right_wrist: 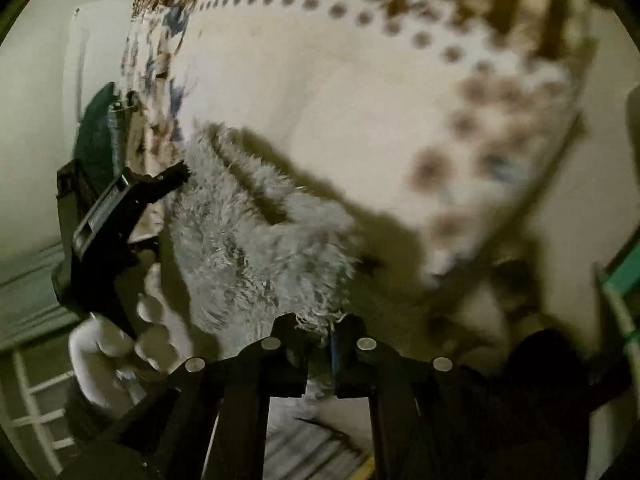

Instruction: Fold towel

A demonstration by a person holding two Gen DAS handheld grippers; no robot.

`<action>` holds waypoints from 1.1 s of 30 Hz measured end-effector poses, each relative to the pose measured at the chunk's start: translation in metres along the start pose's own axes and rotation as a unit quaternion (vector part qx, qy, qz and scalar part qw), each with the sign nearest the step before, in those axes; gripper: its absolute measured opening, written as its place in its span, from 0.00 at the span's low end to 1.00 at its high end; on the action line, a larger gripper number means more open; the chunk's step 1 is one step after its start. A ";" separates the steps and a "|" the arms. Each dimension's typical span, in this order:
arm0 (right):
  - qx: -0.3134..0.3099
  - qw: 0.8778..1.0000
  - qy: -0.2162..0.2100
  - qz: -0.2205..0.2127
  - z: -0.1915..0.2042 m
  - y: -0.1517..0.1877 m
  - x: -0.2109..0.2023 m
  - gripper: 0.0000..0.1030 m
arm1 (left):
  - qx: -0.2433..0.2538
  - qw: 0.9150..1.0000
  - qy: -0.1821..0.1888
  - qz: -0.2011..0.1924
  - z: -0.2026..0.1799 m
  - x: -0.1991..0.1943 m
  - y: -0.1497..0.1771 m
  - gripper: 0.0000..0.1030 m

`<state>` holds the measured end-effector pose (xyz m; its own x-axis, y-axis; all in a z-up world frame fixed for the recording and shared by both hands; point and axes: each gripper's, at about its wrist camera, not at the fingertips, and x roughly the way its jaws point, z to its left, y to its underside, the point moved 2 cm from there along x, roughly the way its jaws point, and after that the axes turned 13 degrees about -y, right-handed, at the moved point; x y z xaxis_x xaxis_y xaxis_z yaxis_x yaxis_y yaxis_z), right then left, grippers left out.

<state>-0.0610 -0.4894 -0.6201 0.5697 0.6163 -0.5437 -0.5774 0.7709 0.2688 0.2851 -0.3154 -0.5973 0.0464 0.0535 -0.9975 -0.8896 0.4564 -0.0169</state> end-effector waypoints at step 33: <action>-0.161 0.973 -0.106 0.124 0.041 -0.011 0.088 0.43 | -0.260 0.947 0.143 -0.124 0.165 -0.024 0.203 0.50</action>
<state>0.0194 -0.4372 -0.6382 0.4776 0.8224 -0.3092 -0.8466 0.5249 0.0884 0.1784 -0.0780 -0.5655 0.2237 -0.2748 -0.9351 -0.9745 -0.0787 -0.2100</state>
